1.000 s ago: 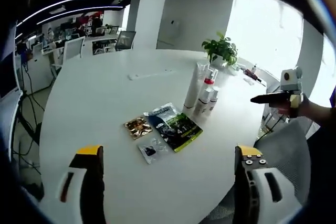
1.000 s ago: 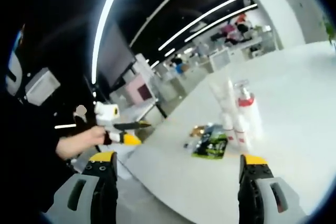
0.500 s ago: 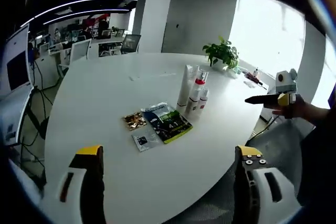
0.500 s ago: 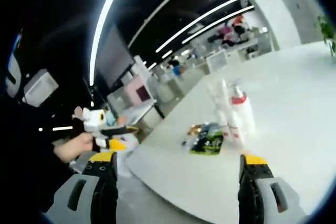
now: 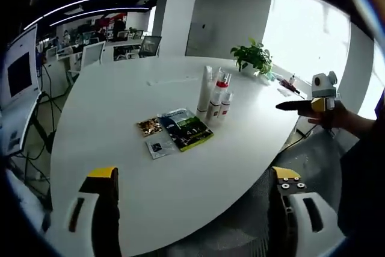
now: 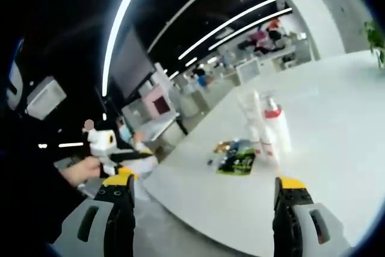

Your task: Arrange the skincare products in the storage area until every visible bottle or jar stands upright without overlapping.

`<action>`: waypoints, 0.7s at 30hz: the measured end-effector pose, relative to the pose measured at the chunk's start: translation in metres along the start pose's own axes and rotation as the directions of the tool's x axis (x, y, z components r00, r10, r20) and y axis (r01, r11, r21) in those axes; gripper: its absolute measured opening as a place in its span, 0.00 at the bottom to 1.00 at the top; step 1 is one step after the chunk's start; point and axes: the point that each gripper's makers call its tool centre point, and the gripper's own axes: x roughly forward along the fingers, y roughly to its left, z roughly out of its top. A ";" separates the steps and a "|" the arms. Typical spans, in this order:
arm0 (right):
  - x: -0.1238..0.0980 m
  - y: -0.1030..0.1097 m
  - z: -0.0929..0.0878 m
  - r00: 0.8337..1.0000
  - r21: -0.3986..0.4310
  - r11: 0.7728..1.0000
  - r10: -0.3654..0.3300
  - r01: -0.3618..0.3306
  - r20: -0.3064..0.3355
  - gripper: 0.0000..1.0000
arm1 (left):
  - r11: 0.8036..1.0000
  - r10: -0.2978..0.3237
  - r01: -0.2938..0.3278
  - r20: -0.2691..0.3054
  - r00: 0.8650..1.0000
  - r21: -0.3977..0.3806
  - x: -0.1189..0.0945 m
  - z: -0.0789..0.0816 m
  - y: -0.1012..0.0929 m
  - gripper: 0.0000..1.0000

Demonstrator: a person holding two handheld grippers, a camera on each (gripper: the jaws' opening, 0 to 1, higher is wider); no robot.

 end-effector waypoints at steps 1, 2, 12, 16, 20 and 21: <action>0.000 0.000 0.000 1.000 0.000 1.000 -0.001 0.001 0.000 0.99 | 1.000 0.000 0.000 0.003 1.000 -0.002 -0.001 -0.001 -0.001 0.99; 0.000 0.000 0.000 1.000 0.000 1.000 -0.002 0.002 0.001 0.99 | 1.000 0.001 -0.001 0.007 1.000 -0.008 -0.001 -0.001 -0.001 0.99; -0.005 -0.007 -0.004 1.000 0.001 1.000 -0.020 0.020 0.003 0.99 | 1.000 0.005 -0.005 -0.008 1.000 -0.004 -0.003 -0.012 -0.006 0.99; -0.005 -0.009 -0.007 1.000 -0.015 0.999 -0.030 0.030 -0.010 0.99 | 1.000 0.014 -0.014 -0.005 1.000 -0.008 -0.005 -0.013 -0.004 0.99; -0.004 -0.010 -0.012 0.998 -0.043 0.998 -0.046 0.045 -0.038 0.99 | 1.000 0.016 -0.016 -0.006 1.000 -0.011 -0.006 -0.016 -0.004 0.99; -0.005 -0.012 -0.014 0.998 -0.049 0.998 -0.049 0.047 -0.044 0.99 | 1.000 0.016 -0.016 -0.005 1.000 -0.012 -0.006 -0.017 -0.004 0.99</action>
